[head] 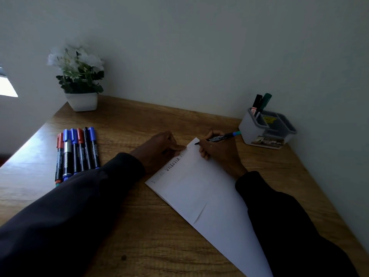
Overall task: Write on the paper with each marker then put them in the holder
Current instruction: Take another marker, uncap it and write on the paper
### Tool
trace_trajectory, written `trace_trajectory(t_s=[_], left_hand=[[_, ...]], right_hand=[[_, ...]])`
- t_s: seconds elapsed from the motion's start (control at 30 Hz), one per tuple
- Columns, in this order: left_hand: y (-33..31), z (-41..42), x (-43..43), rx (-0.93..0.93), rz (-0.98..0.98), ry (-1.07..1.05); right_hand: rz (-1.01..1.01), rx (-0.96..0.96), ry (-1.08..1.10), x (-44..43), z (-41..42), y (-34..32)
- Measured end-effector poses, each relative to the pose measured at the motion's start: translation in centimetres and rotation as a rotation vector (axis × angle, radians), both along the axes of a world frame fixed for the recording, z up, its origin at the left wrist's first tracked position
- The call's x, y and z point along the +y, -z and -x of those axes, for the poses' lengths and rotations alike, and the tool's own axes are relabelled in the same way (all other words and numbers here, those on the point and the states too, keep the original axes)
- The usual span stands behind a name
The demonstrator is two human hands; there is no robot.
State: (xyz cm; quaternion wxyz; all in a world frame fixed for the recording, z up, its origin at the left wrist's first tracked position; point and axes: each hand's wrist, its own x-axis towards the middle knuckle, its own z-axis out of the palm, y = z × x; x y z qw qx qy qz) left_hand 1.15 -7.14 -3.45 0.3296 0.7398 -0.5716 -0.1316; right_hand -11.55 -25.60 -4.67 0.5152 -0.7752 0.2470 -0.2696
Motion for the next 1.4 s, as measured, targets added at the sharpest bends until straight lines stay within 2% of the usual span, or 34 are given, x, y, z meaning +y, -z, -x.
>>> trace_trajectory(t_s=[0.97, 1.1, 1.2, 1.4], left_hand=[[0.34, -0.56, -0.28, -0.128, -0.004, 0.042], [0.35, -0.45, -0.29, -0.038, 0.008, 0.038], [0.46, -0.53, -0.28, -0.096, 0.005, 0.04], [0.13, -0.27, -0.32, 0.018, -0.009, -0.001]], right_hand=[[-0.042, -0.03, 0.048, -0.03, -0.27, -0.16], [-0.029, -0.037, 0.045, 0.03, -0.07, -0.11], [-0.024, -0.026, 0.051, -0.05, -0.07, -0.05], [-0.032, -0.075, 0.052, -0.08, 0.11, -0.16]])
